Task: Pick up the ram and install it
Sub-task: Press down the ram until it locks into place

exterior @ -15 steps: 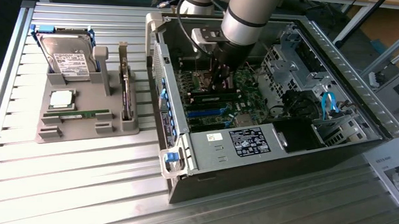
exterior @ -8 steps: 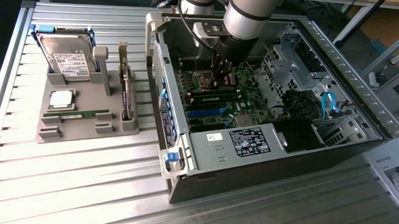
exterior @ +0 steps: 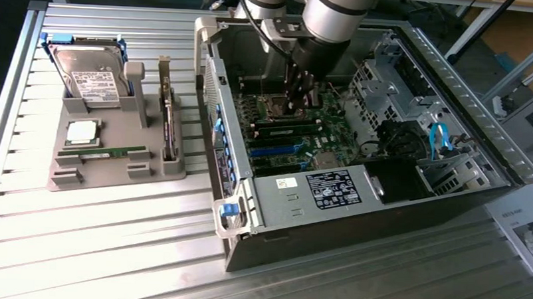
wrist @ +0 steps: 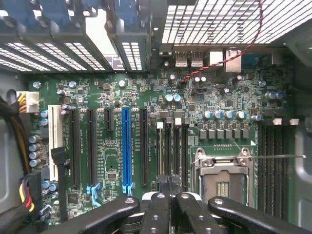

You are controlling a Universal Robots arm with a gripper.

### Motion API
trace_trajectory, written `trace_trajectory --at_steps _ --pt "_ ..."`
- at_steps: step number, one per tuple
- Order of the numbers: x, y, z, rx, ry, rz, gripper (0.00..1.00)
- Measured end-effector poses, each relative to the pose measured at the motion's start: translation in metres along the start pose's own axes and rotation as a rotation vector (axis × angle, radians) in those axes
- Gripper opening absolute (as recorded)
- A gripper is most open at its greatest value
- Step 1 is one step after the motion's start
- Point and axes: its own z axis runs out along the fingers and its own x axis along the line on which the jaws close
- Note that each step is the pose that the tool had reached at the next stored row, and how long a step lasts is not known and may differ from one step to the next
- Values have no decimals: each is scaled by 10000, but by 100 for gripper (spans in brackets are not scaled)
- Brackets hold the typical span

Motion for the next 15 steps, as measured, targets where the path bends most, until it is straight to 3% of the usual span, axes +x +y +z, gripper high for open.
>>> trace_trajectory --at_steps 15 --pt "-10 -10 -343 0 1 0 10"
